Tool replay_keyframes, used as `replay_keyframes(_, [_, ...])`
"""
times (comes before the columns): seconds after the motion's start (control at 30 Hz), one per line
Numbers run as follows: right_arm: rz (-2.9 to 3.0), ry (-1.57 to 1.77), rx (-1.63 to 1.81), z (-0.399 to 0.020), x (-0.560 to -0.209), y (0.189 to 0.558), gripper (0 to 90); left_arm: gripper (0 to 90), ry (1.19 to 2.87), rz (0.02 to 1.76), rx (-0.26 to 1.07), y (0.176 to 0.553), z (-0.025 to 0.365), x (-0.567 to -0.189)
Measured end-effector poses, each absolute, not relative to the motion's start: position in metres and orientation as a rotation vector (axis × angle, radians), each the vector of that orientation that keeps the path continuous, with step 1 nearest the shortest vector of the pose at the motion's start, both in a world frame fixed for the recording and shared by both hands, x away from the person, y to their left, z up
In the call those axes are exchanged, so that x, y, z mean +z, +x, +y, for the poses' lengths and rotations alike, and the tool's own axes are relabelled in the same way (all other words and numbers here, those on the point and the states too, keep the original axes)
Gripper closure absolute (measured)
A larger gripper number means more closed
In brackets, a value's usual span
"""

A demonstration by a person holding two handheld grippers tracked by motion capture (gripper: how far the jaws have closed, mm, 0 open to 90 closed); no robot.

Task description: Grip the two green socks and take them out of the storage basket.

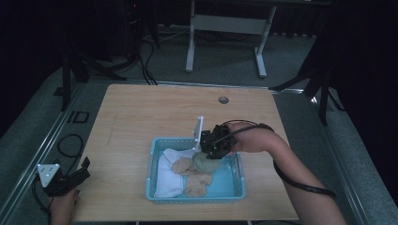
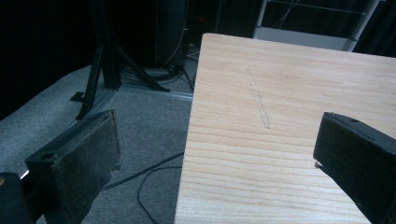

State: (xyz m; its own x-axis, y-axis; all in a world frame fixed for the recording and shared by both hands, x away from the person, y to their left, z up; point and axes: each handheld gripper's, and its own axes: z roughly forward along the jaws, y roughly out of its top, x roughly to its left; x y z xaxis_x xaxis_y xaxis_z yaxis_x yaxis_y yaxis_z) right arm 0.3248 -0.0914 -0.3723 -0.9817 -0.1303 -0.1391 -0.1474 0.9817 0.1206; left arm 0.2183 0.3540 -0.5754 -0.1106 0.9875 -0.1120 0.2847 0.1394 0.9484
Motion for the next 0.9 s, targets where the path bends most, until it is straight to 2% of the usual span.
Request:
replay_keyframes(0.33, [2.984, -0.079, 0.183, -0.141, -0.366, 0.333, 80.1, 0.7, 1.277, 1.554, 1.025, 0.218, 0.354, -0.575])
replay_keyframes(0.53, [2.98, 0.056, 0.182, -0.189, -0.365, 0.337, 80.0, 0.7, 1.278, 1.558, 1.026, 0.219, 0.354, -0.575])
replay_keyframes(0.9, [2.999, 0.239, 0.182, -0.255, -0.377, 0.335, 80.0, 0.7, 1.281, 1.559, 1.028, 0.219, 0.354, -0.575])
